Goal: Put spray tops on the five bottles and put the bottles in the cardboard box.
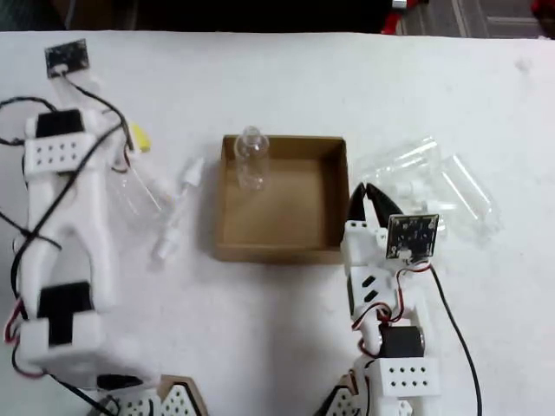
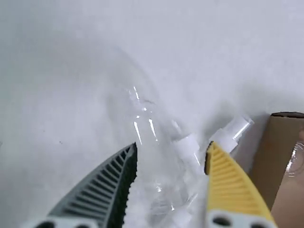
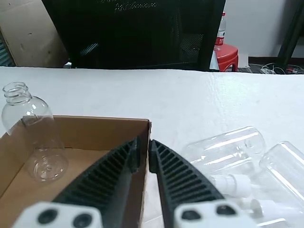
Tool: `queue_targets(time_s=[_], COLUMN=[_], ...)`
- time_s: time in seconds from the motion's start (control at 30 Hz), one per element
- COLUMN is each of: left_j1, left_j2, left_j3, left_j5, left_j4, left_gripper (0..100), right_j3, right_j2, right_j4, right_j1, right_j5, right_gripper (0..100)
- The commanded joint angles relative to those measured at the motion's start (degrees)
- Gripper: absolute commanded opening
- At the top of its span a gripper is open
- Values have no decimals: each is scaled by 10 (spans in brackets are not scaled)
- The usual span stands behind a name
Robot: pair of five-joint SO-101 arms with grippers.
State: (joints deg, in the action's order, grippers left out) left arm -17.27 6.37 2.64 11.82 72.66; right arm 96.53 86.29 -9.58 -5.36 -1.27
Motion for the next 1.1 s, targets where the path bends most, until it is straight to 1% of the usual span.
queue_targets(time_s=[0.0,0.1,0.2,0.33,0.6,0.83,1.07], left_j1=[-32,-53,-58,-58,-58,-60,-58], left_j2=[103,180,249,330,458,531,585], left_j3=[153,235,302,382,527,636,709], left_j5=[40,102,132,135,135,135,135], left_j4=[50,66,74,81,133,190,210], left_gripper=[222,222,222,219,218,218,216], right_j3=[6,6,6,6,6,6,6], right_j2=[-2,-2,-2,-2,-2,-2,-3], right_j4=[15,15,15,15,15,14,14], right_j1=[-5,-5,-5,-5,-5,-5,-5], right_j5=[1,1,1,1,1,1,1], right_gripper=[22,22,22,22,22,22,22])
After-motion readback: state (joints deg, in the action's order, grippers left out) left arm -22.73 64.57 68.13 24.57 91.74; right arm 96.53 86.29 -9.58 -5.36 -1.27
